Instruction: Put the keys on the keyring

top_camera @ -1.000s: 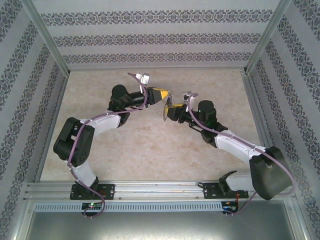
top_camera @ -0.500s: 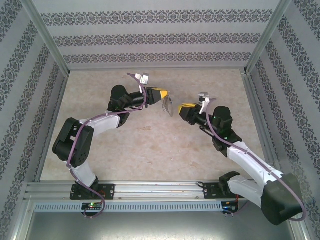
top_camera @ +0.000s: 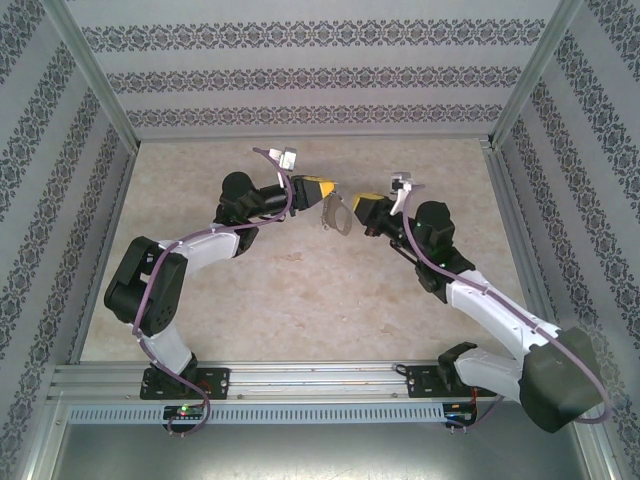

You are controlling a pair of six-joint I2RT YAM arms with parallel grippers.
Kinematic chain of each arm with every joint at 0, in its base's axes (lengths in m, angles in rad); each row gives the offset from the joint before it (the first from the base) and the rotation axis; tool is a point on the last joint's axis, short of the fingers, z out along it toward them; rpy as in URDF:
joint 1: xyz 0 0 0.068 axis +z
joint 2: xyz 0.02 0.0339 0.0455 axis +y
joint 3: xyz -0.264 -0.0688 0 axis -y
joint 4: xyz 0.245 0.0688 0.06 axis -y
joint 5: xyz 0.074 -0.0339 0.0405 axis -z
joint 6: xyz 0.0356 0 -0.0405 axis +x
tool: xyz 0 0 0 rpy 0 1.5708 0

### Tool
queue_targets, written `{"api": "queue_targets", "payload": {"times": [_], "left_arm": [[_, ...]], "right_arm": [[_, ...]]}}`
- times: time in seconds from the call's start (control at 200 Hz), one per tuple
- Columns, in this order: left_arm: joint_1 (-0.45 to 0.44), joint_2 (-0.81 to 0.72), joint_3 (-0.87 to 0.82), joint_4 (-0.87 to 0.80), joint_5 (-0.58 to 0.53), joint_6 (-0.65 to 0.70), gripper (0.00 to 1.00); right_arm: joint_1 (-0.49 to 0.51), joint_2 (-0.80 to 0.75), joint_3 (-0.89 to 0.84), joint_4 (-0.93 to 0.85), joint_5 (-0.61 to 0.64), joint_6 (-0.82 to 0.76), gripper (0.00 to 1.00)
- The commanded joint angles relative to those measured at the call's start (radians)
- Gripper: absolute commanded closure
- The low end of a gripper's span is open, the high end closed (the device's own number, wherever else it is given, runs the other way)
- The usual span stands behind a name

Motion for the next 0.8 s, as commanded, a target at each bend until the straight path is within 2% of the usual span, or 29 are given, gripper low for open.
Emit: {"api": "queue_targets", "payload": {"times": [0.0,0.205,0.38,0.794], "left_arm": [[-0.016,-0.043,-0.002,0.062,-0.015,0.012,1.00],[-0.024,-0.040,-0.009,0.075,-0.038,0.015,1.00],[-0.029,-0.043,-0.018,0.074,-0.045,0.020,1.00],[-0.029,-0.034,0.002,0.059,-0.017,0.015,1.00]], "right_arm": [[0.030,0.032,0.046,0.068,0.025,0.016,0.87],[0.093,0.139,0.080,0.141,0.014,0.054,0.90],[0.099,0.173,0.089,0.174,0.015,0.077,0.90],[0.020,0.036,-0.001,0.135,0.022,0.070,0.82]]}}
